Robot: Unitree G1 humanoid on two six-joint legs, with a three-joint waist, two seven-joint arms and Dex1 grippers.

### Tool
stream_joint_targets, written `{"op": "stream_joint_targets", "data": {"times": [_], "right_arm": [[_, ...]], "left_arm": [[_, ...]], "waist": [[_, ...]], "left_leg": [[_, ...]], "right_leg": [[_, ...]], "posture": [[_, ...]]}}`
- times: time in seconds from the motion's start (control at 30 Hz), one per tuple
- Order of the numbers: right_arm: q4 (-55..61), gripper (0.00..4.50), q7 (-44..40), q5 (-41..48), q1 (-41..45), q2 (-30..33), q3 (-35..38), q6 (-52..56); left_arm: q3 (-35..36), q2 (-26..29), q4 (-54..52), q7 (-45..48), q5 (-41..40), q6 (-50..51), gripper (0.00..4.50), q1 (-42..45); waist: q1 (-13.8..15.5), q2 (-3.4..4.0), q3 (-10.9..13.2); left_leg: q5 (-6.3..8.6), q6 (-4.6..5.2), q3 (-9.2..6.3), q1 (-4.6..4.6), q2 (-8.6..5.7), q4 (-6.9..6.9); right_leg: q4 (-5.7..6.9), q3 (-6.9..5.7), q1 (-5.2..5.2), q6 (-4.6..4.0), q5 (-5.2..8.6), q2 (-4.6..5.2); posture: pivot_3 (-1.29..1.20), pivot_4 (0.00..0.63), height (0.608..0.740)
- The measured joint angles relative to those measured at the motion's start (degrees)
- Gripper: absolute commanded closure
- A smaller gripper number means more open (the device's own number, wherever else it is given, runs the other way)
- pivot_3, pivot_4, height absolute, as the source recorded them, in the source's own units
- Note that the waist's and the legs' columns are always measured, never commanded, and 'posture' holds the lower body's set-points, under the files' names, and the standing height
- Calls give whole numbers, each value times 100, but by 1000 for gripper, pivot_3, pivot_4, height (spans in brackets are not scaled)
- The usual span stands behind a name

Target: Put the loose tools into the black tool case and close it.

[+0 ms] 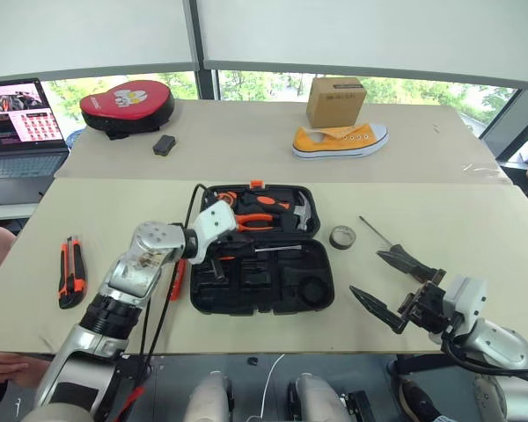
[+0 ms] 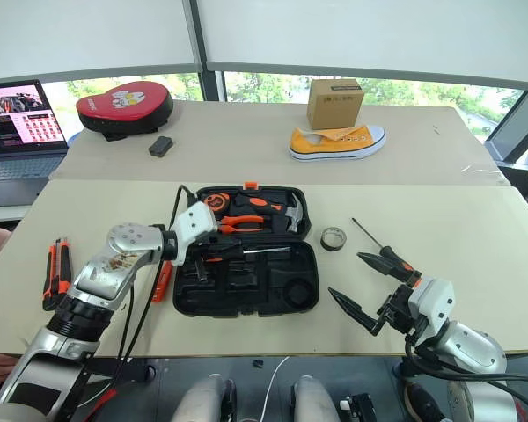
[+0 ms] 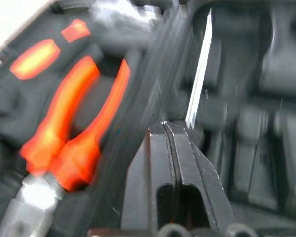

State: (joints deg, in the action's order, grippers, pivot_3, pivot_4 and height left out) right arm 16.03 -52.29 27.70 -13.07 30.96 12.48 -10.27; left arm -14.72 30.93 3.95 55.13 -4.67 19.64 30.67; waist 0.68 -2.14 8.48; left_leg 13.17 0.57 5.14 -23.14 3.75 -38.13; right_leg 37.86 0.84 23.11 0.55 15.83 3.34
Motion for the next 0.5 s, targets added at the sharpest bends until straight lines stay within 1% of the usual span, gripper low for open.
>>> {"op": "stream_joint_targets", "data": {"times": [0.13, 0.3, 0.37, 0.4, 0.5], "right_arm": [[3, 0, 11, -3, -104, 0, 0, 0], [5, 0, 88, -25, -167, -27, 21, 0], [5, 0, 180, -43, -212, -39, 90, 0], [-3, 0, 233, -34, -279, -49, 228, -1], [-212, 0, 274, 34, -528, -26, 729, -7]], "left_arm": [[-36, -176, 52, -123, 16, -31, 4456, -99], [12, -236, 62, -252, 51, -98, 4456, -199], [225, -409, 113, -338, -93, -227, 3956, -314], [444, -556, 119, -325, -351, -329, 3799, -437], [1014, -603, -68, -4, -1117, -574, 2603, -647]], "waist": [[37, 19, -16], [13, 50, -36], [20, 54, -38], [18, 53, -37], [4, 47, -34]], "left_leg": [[0, 0, 7, 9, -5, -8], [3, 3, 5, 53, -4, -6], [3, 4, 4, 52, -5, -6], [3, 4, 0, 45, -4, -6], [4, 4, -10, 25, 0, -6]], "right_leg": [[-1, 0, -19, 2, 1, 1], [-14, -1, -70, 4, 3, 1], [-15, -2, -72, 4, 3, 3], [-16, -2, -67, 4, 3, 4], [-18, -4, -48, 4, 2, 3]], "posture": [[0, 150, 740], [0, 150, 740], [0, 150, 740], [0, 150, 740], [0, 150, 740]]}}
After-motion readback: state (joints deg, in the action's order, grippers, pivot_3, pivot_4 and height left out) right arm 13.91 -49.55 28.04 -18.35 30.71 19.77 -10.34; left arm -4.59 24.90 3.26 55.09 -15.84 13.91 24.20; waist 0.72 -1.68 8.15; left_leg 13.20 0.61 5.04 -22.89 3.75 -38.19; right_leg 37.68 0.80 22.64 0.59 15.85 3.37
